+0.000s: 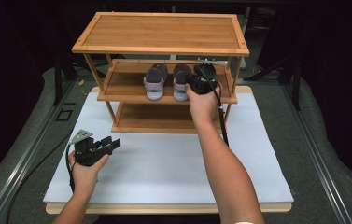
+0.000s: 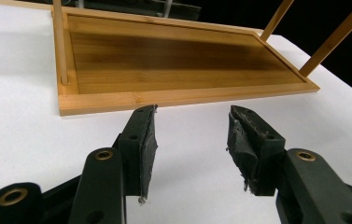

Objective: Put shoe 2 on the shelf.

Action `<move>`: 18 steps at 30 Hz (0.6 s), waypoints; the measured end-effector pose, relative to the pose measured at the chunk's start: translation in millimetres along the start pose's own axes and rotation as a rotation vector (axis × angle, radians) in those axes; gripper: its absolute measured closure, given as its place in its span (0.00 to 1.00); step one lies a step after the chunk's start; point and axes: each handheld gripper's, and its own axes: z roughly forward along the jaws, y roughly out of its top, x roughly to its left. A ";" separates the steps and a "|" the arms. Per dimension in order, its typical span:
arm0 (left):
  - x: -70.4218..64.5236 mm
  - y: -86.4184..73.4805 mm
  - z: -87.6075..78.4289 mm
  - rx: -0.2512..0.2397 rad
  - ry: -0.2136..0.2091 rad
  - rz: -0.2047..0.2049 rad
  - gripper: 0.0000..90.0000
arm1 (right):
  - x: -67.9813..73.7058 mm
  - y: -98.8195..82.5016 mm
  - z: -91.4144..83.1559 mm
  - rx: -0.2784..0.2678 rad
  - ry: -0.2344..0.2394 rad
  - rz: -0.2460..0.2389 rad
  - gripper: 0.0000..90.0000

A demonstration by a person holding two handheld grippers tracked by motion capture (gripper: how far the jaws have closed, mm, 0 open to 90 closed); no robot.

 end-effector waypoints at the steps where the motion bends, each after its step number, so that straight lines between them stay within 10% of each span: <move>1: 0.0 0.0 0.1 -0.001 0.001 0.000 0.57 | 0.7 -0.2 -1.9 -0.009 0.009 -0.005 0.75; 18: -13.4 7.9 2.4 -0.018 -0.016 0.052 0.62 | -7.1 -4.6 -69.7 -0.090 0.079 -0.075 0.64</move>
